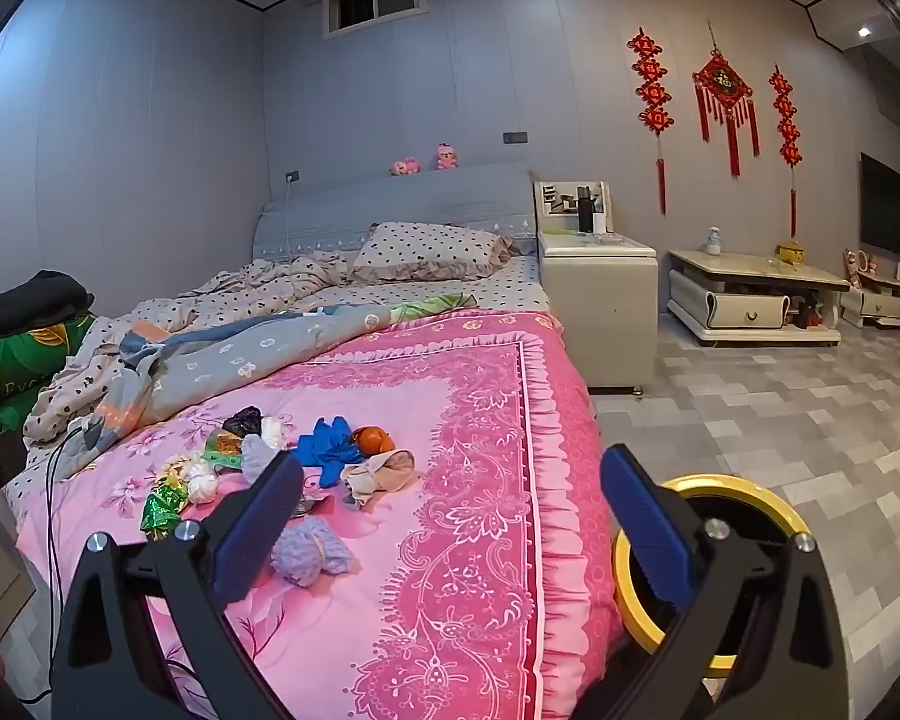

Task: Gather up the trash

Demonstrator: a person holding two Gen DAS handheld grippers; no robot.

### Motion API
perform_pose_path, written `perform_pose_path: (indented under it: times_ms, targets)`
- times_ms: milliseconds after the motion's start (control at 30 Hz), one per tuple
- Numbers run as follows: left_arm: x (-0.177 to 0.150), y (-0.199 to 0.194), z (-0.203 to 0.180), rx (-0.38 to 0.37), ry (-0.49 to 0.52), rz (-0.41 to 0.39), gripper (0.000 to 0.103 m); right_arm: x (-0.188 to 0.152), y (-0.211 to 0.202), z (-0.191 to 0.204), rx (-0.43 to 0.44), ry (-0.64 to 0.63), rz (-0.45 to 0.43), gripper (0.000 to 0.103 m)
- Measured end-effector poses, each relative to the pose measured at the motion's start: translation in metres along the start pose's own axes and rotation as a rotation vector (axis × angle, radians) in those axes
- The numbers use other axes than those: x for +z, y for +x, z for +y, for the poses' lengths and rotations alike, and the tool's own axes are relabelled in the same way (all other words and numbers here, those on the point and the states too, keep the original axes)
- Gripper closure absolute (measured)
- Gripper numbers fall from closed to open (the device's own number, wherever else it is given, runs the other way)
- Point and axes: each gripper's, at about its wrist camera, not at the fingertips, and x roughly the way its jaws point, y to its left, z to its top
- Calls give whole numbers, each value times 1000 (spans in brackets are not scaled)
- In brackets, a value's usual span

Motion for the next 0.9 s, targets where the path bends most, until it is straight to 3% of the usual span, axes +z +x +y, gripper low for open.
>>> perform_pose_path:
  times_ms: [900]
  targets:
    - [7,-3,-1,-15,-11,-1,8,0,1,1,5,1,5,7]
